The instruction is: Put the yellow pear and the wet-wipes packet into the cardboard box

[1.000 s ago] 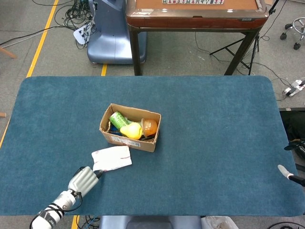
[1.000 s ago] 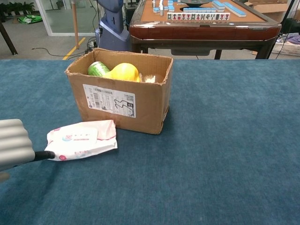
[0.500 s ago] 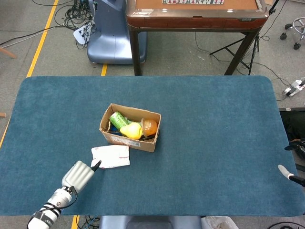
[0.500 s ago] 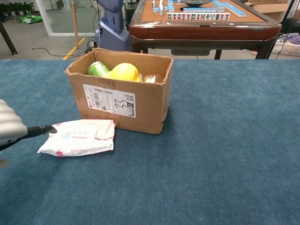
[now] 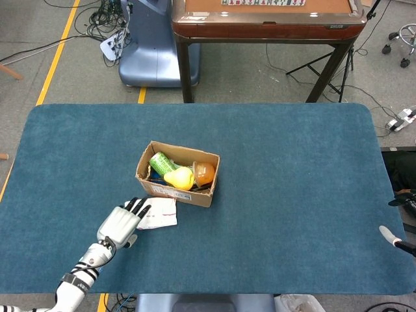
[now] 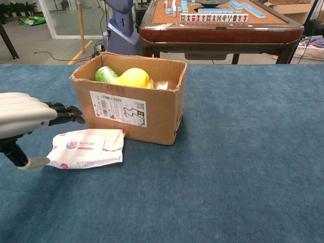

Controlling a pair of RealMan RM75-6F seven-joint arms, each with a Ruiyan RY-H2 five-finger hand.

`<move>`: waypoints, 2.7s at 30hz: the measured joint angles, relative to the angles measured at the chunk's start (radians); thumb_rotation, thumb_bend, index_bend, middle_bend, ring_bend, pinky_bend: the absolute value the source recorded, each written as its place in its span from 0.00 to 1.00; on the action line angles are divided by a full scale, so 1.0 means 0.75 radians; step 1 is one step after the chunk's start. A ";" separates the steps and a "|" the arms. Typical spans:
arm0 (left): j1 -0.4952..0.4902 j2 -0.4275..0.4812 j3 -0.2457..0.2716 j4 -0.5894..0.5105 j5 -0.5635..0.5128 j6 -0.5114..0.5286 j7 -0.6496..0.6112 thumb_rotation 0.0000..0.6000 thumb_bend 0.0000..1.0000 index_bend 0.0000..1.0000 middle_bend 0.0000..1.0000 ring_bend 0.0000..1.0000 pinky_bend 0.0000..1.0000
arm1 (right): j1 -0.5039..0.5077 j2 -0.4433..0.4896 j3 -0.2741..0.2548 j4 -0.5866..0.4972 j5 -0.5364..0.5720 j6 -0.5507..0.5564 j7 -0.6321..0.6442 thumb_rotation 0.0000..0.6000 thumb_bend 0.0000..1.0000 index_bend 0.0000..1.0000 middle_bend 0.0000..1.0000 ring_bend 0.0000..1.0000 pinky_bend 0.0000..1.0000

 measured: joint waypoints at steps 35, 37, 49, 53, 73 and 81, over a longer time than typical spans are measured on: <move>-0.330 -0.134 -0.141 0.189 -0.837 -0.047 0.018 1.00 0.27 0.03 0.00 0.00 0.13 | 0.002 0.005 -0.005 -0.007 -0.012 -0.005 0.006 1.00 0.03 0.43 0.35 0.23 0.25; -0.340 -0.127 -0.141 0.189 -0.871 -0.071 0.009 1.00 0.27 0.02 0.00 0.00 0.12 | 0.001 0.006 -0.004 -0.007 -0.012 -0.003 0.007 1.00 0.03 0.43 0.35 0.23 0.25; -0.417 -0.125 -0.101 0.205 -0.959 -0.137 -0.045 1.00 0.20 0.00 0.00 0.00 0.11 | -0.002 0.010 -0.005 -0.010 -0.017 0.005 0.012 1.00 0.03 0.43 0.35 0.23 0.25; -0.433 -0.152 -0.073 0.231 -0.954 -0.117 -0.040 1.00 0.20 0.00 0.00 0.00 0.11 | -0.003 0.011 -0.005 -0.009 -0.019 0.007 0.015 1.00 0.03 0.43 0.35 0.23 0.25; -0.384 -0.253 -0.018 0.323 -0.768 -0.003 -0.109 1.00 0.20 0.16 0.00 0.00 0.11 | -0.001 0.011 -0.005 -0.012 -0.019 0.003 0.013 1.00 0.03 0.43 0.35 0.23 0.25; -0.338 -0.270 -0.022 0.344 -0.671 0.023 -0.172 1.00 0.20 0.45 0.00 0.00 0.11 | 0.000 0.011 -0.006 -0.012 -0.019 0.001 0.013 1.00 0.03 0.43 0.35 0.23 0.25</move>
